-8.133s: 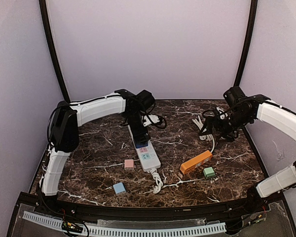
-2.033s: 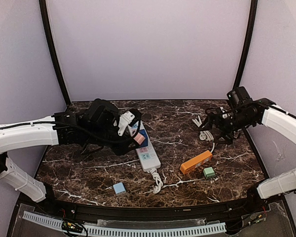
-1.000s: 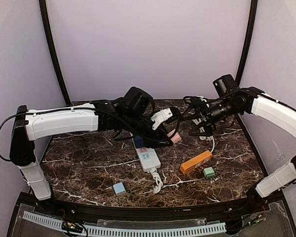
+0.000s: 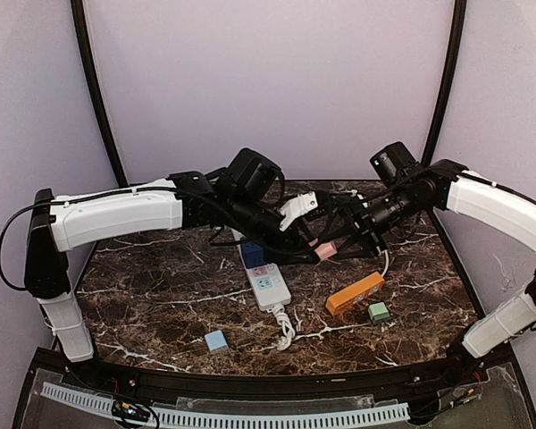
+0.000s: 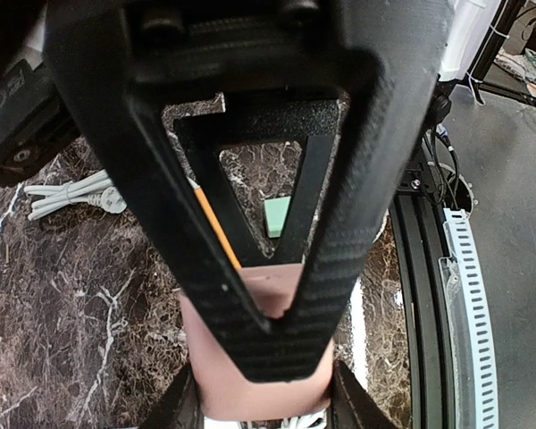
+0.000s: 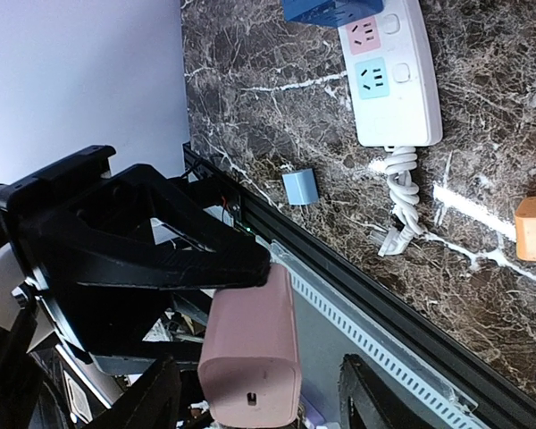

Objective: Insert the plug

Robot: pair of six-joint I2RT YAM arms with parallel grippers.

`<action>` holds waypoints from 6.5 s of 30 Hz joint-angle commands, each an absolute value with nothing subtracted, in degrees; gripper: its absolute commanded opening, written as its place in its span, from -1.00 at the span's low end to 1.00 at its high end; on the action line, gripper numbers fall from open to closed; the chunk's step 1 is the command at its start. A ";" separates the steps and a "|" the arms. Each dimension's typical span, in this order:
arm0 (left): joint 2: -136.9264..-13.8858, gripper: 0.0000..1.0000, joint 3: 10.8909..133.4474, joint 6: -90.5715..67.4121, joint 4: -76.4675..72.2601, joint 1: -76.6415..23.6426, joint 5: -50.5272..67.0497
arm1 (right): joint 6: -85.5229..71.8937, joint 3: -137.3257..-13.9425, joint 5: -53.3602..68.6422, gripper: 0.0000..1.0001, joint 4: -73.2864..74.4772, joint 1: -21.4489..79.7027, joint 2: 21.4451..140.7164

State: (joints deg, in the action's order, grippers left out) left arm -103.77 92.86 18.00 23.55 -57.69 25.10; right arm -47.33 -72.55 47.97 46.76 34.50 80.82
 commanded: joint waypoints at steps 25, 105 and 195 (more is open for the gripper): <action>-105.10 -0.98 94.74 18.29 24.90 -57.53 26.59 | -46.23 -76.23 49.11 -0.23 46.94 35.99 84.21; -77.07 0.97 69.36 -33.11 21.68 -36.84 16.84 | -44.50 -88.56 24.61 -1.00 57.41 38.24 89.70; -69.35 0.98 73.98 -28.01 49.05 -32.16 -6.42 | -28.82 -118.93 16.45 -1.00 66.52 50.27 131.02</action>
State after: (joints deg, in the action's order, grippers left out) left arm -70.61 74.13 -28.49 48.34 -32.40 -6.59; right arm -28.32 -117.32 17.43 66.15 49.82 129.78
